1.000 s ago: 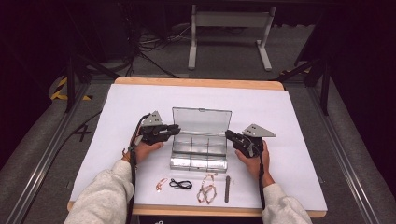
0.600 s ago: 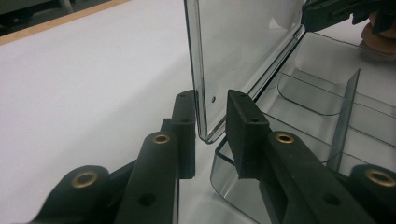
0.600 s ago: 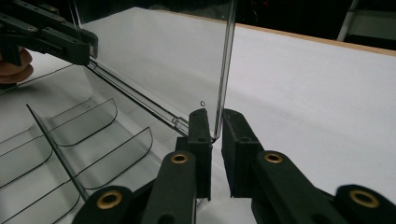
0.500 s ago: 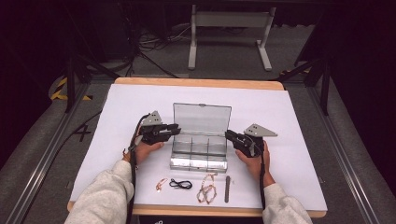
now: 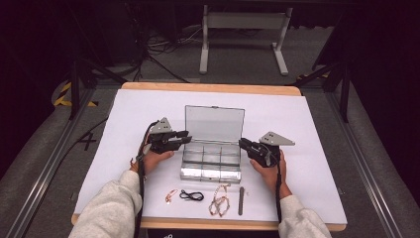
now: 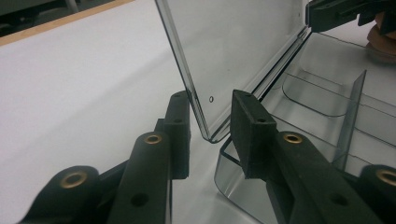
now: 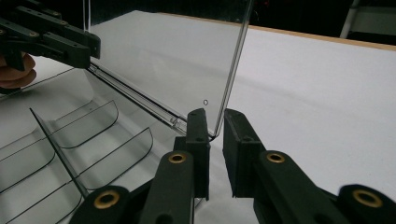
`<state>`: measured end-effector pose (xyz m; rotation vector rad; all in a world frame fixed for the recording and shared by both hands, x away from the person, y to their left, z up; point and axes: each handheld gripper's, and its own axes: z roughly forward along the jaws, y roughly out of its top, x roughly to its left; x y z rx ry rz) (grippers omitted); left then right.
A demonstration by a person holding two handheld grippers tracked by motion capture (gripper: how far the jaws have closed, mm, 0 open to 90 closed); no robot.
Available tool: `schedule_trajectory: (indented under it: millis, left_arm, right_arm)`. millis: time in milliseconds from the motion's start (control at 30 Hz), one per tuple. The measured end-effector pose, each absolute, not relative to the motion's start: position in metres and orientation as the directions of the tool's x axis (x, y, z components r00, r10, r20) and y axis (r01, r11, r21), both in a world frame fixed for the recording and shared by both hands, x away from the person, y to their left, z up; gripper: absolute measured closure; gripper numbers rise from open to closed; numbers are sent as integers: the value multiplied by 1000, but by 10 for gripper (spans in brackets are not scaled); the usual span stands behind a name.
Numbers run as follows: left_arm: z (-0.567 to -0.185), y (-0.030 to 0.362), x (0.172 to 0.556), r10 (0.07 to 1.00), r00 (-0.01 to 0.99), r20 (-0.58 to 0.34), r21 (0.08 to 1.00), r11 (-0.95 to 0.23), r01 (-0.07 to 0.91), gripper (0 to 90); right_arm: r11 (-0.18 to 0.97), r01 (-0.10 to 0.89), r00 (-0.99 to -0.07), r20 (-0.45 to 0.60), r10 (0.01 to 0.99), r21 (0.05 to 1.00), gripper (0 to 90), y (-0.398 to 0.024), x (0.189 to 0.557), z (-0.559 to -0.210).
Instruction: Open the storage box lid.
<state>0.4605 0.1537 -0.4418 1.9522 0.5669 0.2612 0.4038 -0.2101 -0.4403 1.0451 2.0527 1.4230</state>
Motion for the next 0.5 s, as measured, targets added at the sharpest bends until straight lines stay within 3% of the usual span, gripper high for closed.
schedule_trajectory:
  millis: [500]
  left_arm:
    - [-442, 155, 461, 505, 860, -75, 897, -342, 279, 660]
  right_arm:
    - [203, 333, -633, 59, 772, 921, 805, -209, 403, -442]
